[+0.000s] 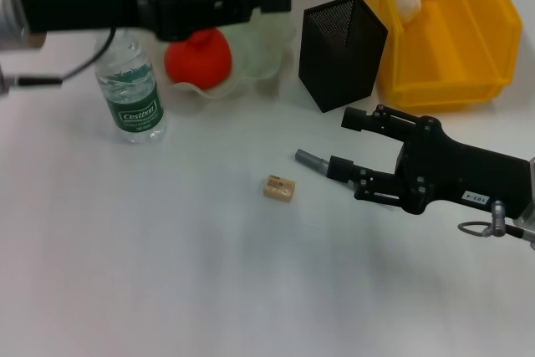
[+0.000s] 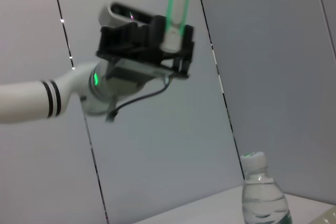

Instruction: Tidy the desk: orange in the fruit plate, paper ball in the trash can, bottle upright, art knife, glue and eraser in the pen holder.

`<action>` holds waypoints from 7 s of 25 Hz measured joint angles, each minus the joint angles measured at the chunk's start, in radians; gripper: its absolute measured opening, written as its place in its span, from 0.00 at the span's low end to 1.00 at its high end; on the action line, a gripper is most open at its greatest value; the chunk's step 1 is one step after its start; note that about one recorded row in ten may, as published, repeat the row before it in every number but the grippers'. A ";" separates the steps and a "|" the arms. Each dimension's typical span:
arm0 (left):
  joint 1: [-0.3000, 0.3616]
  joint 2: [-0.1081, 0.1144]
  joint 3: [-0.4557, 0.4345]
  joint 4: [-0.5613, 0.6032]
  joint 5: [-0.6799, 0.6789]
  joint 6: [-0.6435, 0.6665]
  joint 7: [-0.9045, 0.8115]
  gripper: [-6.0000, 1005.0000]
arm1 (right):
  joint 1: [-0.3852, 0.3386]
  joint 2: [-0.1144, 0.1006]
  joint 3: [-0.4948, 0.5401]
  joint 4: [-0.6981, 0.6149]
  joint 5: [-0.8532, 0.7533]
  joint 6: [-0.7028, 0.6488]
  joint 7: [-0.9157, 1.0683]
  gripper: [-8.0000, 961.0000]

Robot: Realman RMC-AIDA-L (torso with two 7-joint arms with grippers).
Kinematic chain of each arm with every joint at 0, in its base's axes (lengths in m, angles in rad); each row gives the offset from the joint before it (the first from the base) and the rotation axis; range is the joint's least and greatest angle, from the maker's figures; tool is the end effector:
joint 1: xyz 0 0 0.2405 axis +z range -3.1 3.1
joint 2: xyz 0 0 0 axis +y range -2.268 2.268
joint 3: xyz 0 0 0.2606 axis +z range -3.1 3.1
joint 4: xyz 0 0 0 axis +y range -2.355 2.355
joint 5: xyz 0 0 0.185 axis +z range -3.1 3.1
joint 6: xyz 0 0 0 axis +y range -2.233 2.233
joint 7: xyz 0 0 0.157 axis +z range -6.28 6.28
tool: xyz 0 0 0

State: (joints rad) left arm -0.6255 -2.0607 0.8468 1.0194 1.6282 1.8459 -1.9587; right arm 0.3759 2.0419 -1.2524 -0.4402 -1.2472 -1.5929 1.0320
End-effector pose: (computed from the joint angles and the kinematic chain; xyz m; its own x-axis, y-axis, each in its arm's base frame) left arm -0.1217 0.3190 0.0478 0.6751 0.3707 0.6378 0.3153 -0.9266 0.2049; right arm 0.2312 0.2664 -0.0344 0.6358 -0.1788 -0.7509 -0.3688 -0.9250 -0.0920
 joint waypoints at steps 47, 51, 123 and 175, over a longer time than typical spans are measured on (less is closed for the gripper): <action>0.161 -0.019 0.670 0.147 -0.301 -1.171 1.864 0.31 | 0.008 0.041 0.002 0.028 0.008 0.179 -0.040 0.80; 0.162 -0.018 0.699 0.149 -0.352 -1.228 1.938 0.31 | 0.007 0.041 0.001 0.028 0.008 0.178 -0.040 0.79; 0.019 -0.019 1.366 0.149 -0.378 -2.212 2.789 0.36 | 0.018 0.046 0.012 0.041 0.013 0.174 -0.077 0.80; 0.037 -0.019 1.276 0.204 -0.381 -2.168 2.190 0.68 | 0.010 0.043 0.015 0.088 0.039 0.153 -0.077 0.80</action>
State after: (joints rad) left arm -0.5889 -2.0799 2.1227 1.2238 1.2476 -0.3223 0.2311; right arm 0.3863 2.0846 -1.2369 -0.3525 -1.2087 -1.4397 0.9554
